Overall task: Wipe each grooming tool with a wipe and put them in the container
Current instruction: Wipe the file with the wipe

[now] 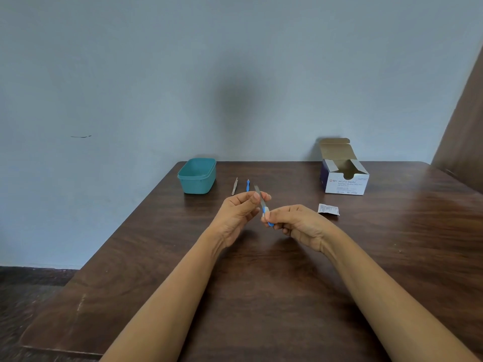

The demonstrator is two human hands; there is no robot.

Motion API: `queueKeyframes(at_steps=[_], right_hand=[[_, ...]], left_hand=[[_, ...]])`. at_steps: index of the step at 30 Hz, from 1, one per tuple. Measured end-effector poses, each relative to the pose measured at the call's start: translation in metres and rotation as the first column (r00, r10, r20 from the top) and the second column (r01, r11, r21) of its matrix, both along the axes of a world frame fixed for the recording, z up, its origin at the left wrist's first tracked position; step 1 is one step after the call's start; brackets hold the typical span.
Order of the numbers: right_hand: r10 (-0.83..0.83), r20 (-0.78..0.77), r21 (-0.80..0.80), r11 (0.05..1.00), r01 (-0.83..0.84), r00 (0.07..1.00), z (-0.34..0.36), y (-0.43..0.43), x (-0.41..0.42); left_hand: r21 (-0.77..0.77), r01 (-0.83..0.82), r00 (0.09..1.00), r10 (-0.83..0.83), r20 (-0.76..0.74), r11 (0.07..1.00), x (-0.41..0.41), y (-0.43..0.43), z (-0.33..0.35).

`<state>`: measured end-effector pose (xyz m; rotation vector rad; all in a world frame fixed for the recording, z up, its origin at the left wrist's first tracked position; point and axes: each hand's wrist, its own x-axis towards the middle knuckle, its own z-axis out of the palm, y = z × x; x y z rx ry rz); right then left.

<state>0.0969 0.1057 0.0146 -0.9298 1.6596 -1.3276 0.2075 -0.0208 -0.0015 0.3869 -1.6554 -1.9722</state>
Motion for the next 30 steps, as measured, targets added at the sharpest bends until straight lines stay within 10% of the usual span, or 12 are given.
queueKeyframes(at_steps=[30], right_hand=[[-0.124, 0.032, -0.027, 0.992, 0.124, 0.992, -0.0077, -0.0041, 0.001]], left_hand=[[0.076, -0.154, 0.987, 0.157, -0.035, 0.985, 0.0002, -0.0002, 0.0071]])
